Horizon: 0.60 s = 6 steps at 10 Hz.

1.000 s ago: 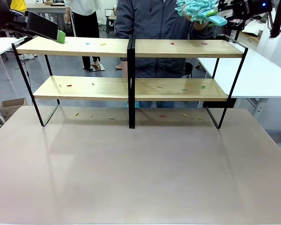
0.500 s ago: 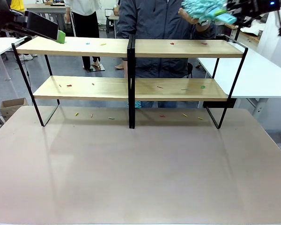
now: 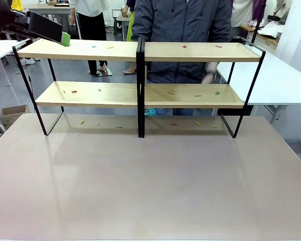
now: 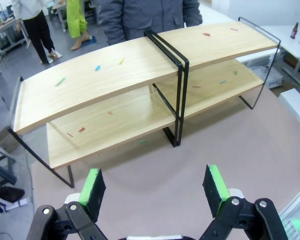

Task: Clean the shelves.
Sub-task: Pick up the Duster when the human hands it over.

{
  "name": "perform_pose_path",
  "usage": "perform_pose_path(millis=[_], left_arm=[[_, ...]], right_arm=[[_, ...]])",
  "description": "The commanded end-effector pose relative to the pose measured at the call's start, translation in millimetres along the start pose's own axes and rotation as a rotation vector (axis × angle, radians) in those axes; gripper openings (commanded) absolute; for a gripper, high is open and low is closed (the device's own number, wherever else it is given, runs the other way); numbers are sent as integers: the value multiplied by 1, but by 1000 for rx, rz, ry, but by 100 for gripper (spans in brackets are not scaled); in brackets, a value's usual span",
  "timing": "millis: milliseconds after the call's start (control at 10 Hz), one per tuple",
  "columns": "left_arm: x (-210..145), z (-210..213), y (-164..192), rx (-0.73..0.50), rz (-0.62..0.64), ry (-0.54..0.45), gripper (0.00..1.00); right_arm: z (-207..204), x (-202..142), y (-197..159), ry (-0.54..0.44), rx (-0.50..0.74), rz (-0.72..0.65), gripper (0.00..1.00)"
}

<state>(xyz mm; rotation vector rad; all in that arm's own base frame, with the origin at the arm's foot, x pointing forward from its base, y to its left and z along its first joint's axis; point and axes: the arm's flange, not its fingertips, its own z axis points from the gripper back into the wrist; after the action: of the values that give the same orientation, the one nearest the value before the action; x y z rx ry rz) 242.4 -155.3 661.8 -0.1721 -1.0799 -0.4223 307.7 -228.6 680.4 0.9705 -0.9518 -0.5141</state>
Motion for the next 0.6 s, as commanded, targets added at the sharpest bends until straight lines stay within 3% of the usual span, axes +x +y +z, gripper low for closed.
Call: perform_pose_path(millis=[0, 100, 500], left_arm=[[-1, -1, 2, -1, 3, -6, 100], [-1, -1, 2, -1, 3, -6, 100], [-1, -1, 2, -1, 3, -6, 100]], right_arm=[[-2, -31, -20, -29, -18, 98, 0], [0, 0, 0, 0, 0, 0, 0], [0, 0, 0, 0, 0, 0, 0]])
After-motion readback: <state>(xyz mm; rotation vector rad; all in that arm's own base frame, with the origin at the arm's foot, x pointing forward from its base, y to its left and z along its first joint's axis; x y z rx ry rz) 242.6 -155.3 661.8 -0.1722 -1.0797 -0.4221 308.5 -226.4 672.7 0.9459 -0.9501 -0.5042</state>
